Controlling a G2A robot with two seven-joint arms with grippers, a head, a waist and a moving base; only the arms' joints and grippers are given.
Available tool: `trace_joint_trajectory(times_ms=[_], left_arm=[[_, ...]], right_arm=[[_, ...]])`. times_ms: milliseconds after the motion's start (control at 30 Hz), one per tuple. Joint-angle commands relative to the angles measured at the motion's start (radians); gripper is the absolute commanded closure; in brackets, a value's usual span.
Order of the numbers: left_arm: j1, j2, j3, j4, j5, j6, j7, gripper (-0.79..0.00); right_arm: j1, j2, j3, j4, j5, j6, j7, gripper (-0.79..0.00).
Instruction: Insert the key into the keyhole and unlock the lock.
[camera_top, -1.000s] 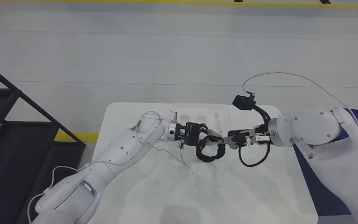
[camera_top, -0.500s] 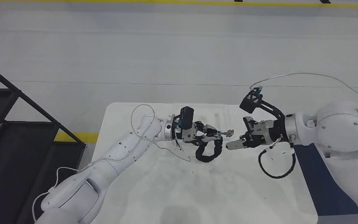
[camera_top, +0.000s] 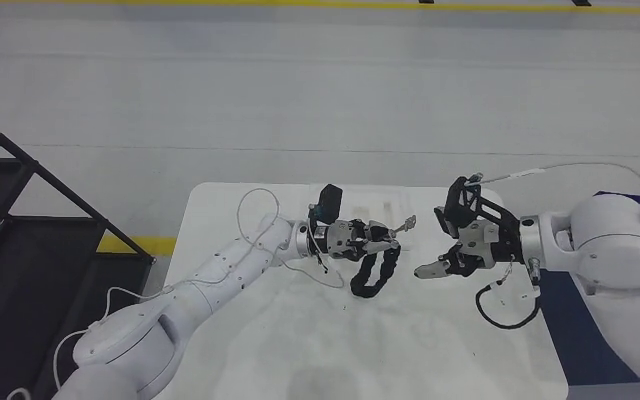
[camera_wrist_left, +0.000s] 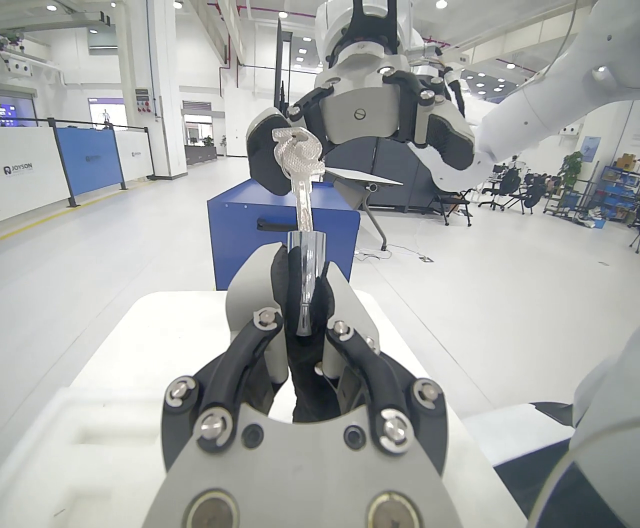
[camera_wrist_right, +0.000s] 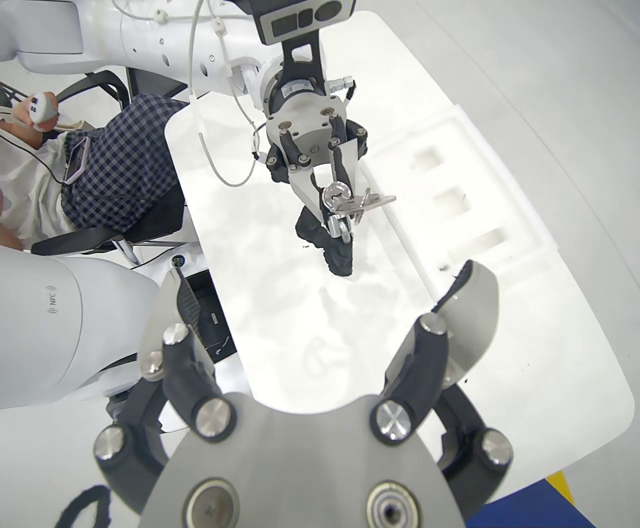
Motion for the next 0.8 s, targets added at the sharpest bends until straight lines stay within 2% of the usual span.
trace_joint_trajectory(times_ms=[0,200,233,500,767], left_arm=[[-0.02,0.007,0.023,0.005,-0.006,0.0,-0.004,0.0],[-0.042,0.025,0.061,-0.015,-0.031,0.0,0.003,0.0],[-0.044,0.027,0.067,-0.016,-0.033,0.0,0.003,0.0],[-0.06,0.03,0.103,-0.012,-0.057,0.0,0.003,0.0],[-0.055,0.022,0.081,-0.004,-0.051,0.0,0.003,0.0]], right_arm=[[0.0,0.0,0.0,0.0,-0.002,0.001,0.001,-0.785],[-0.008,0.001,-0.008,-0.007,-0.025,-0.012,-0.006,-0.785],[-0.003,0.001,-0.012,-0.017,-0.044,-0.048,-0.002,-0.785],[0.025,0.021,-0.083,-0.047,-0.308,-0.264,-0.204,-0.785],[0.029,0.04,-0.109,-0.083,-0.462,-0.366,-0.306,-0.785]])
